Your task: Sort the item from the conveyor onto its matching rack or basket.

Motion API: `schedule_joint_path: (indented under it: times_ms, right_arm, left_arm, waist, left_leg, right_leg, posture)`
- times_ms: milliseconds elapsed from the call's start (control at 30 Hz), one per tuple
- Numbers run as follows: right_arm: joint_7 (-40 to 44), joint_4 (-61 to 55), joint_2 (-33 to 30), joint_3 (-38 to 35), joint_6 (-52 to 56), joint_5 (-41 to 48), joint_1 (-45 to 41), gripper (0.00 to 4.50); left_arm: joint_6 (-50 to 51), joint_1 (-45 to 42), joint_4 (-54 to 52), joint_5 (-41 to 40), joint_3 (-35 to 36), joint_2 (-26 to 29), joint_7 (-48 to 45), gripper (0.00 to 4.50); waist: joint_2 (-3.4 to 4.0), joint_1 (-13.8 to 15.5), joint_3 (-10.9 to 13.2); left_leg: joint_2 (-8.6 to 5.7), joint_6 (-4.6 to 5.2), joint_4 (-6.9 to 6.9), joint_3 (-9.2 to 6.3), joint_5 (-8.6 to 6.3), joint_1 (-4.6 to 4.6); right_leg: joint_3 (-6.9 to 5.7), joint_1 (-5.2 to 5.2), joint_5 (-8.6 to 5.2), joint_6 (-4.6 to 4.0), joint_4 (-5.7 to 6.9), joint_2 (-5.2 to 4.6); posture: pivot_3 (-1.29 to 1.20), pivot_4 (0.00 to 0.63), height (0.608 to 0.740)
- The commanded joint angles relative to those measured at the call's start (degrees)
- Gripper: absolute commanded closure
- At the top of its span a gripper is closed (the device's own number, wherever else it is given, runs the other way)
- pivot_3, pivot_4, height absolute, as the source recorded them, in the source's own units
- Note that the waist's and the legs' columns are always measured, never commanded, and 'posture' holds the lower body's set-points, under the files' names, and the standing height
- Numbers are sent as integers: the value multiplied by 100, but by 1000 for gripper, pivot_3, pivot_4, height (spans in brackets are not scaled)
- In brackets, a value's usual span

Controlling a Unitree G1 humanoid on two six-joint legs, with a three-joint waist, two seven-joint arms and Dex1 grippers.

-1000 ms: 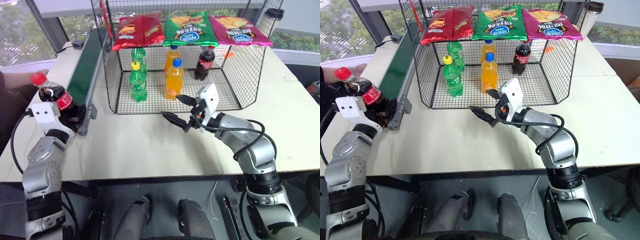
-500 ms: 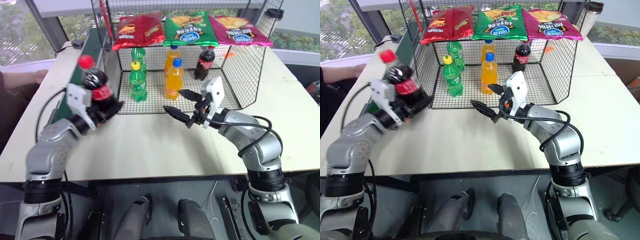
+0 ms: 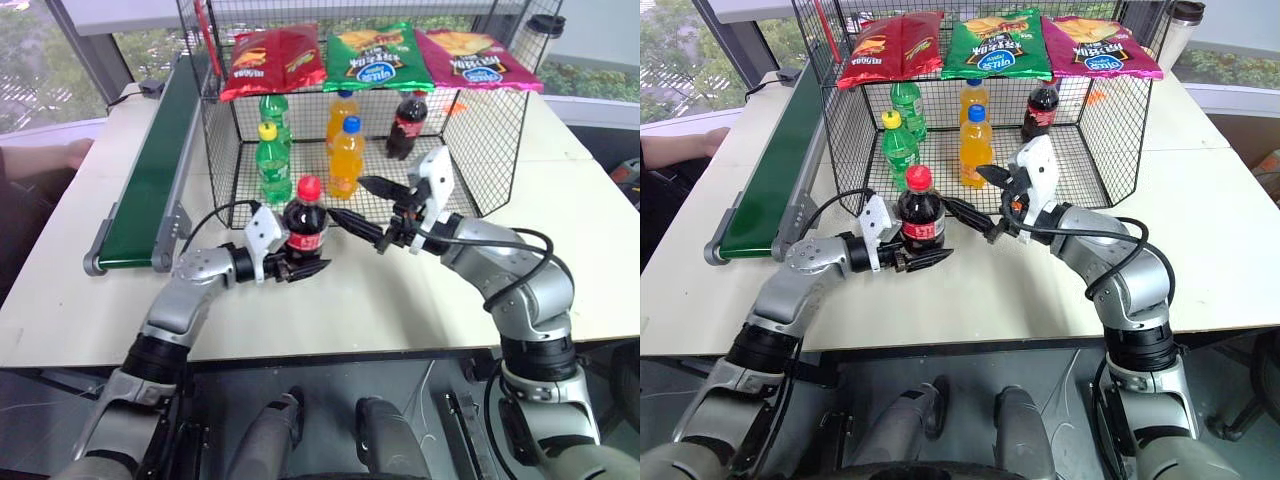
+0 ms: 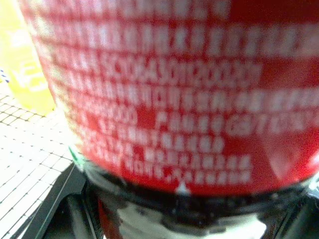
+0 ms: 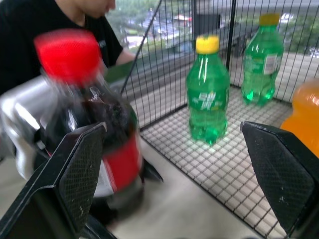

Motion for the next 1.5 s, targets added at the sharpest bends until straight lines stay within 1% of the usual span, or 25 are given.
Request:
schedule_joint_path:
  times_ms: [33,333,500,733,1067,1167,1233,1300,1333,1367,1500]
  right_arm:
    - [48,-392,-78,-87,129,246,-101,0]
    - [470,-811,-429,-48,460,626,102,0]
    - [584,-887,-573,-2,472,710,187,0]
    - [294,-648,-284,27,262,513,37,0]
    - [109,-454,-140,17,101,361,-155,0]
    - [41,-372,-98,-14,18,328,-210,875]
    - [41,-345,-100,-4,-9,310,-223,1796]
    - [60,-333,-107,7,-7,322,-234,2877]
    - [68,-328,-107,12,-17,321,-234,3252]
    - [78,-326,-108,18,-25,315,-233,3316]
    - [122,-333,-131,41,-35,301,-222,3316]
  left_arm:
    - [-445,-319,20,145,-95,-238,-115,1454]
    - [-801,-610,595,389,-12,-661,-68,1454]
    - [-926,-705,767,452,58,-738,-65,1454]
    - [-932,-629,622,497,-147,-908,-170,1454]
    - [-936,-562,577,527,-281,-1004,-238,1454]
    - [-919,-533,542,506,-287,-1001,-249,1454]
    - [-902,-530,535,490,-268,-1017,-233,1454]
    - [-881,-525,517,463,-253,-1038,-218,1454]
    - [-873,-522,510,456,-243,-1047,-204,1454]
    - [-867,-521,503,453,-237,-1053,-197,1454]
    - [-846,-520,486,451,-219,-1075,-175,1454]
  waist:
    - [0,3,0]
    - [0,2,0]
    - [0,-8,0]
    - [0,2,0]
    - [0,-3,0]
    - [0,-3,0]
    - [0,-3,0]
    - [0,-1,0]
    - [0,-1,0]
    - [0,-1,0]
    - [0,2,0]
  left_leg:
    - [0,0,0,0,0,0]
    - [0,12,3,-1,7,-1]
    - [-1,13,9,0,6,-1]
    - [-1,14,9,-1,7,-1]
    - [-2,15,11,-2,8,-1]
    - [-1,16,11,-2,8,-1]
    - [-1,16,11,-2,8,-1]
    - [-2,16,11,-2,8,-1]
    - [-2,16,11,-2,8,-1]
    - [-2,16,11,-2,8,-1]
    - [-2,16,12,-2,8,-1]
  right_leg:
    - [0,0,0,0,0,0]
    - [-2,2,11,21,0,0]
    - [-5,6,14,26,-1,-1]
    - [-6,5,15,28,-1,0]
    - [-6,6,18,31,-1,1]
    - [-6,6,18,30,-1,2]
    - [-6,6,18,30,-1,2]
    - [-6,6,18,31,-1,2]
    - [-6,6,18,31,-1,2]
    - [-6,6,18,31,-1,3]
    - [-6,7,19,31,-1,3]
  posture:
    - [0,150,738]
    - [0,150,738]
    - [0,150,738]
    - [0,150,738]
    - [0,150,738]
    - [0,150,738]
    - [0,150,738]
    - [0,150,738]
    - [0,150,738]
    - [0,150,738]
    - [0,150,738]
